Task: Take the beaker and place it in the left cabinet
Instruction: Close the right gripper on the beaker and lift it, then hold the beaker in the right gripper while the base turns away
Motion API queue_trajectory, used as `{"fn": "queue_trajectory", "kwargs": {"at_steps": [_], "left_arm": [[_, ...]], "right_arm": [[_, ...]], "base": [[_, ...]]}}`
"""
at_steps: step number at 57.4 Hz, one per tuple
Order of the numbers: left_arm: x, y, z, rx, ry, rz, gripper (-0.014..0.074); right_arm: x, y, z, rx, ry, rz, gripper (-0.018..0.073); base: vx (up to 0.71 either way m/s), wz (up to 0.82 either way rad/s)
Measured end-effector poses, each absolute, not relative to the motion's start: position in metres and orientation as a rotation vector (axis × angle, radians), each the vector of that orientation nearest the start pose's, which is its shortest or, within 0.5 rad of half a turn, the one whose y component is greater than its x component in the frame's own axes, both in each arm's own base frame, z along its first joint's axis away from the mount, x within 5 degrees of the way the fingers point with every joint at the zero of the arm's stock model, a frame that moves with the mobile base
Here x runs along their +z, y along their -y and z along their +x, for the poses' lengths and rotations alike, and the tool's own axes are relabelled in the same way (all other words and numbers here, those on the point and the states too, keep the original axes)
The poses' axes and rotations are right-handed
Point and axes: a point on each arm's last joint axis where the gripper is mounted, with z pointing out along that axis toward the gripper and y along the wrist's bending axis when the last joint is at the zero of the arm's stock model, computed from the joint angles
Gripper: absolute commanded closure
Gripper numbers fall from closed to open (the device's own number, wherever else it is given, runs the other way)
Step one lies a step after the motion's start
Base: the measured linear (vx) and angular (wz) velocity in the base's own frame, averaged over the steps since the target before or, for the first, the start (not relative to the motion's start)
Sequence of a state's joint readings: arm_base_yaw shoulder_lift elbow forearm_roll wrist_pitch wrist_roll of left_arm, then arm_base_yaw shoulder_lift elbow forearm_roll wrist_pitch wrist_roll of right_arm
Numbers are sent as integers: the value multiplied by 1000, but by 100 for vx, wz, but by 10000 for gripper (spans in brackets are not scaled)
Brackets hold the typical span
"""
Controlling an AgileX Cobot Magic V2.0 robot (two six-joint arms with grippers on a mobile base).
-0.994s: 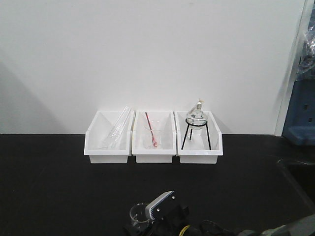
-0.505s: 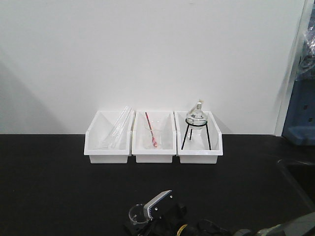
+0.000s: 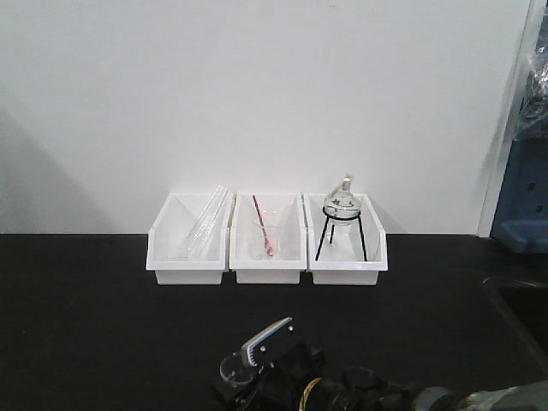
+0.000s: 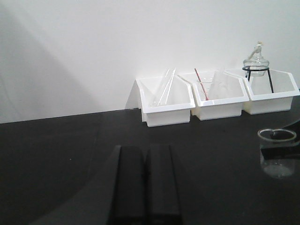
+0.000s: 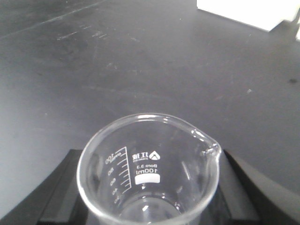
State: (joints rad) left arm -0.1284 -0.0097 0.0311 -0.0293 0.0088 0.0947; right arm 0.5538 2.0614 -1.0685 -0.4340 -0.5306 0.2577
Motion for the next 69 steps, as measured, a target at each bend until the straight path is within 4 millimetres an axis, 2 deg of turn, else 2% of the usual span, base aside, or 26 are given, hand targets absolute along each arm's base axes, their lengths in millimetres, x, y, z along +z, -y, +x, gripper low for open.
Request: {"fn": "queue_trajectory", "kwargs": {"at_steps": [11,20,40,50,69], "left_arm": [[202,7,56,-51,-1507,147,595],[202,7,56,-51,-1507,147,595],[202,7,56,-51,-1507,147,595],[202,7,56,-51,-1507,147,595],[202,7,56,-51,-1507,147,595]], "right_arm": [[193,-232,342,523,-1782,-701,568],[244,-221,330,511,-1753,-647,568],[323,-190,300,395,-1743,-579,564],[339,-181,291,364,-1751,-555,564],[340,-180,290,351,-1766,-552,564]], "base": [[0,0],[0,0],[0,0],[0,0],[0,0]]}}
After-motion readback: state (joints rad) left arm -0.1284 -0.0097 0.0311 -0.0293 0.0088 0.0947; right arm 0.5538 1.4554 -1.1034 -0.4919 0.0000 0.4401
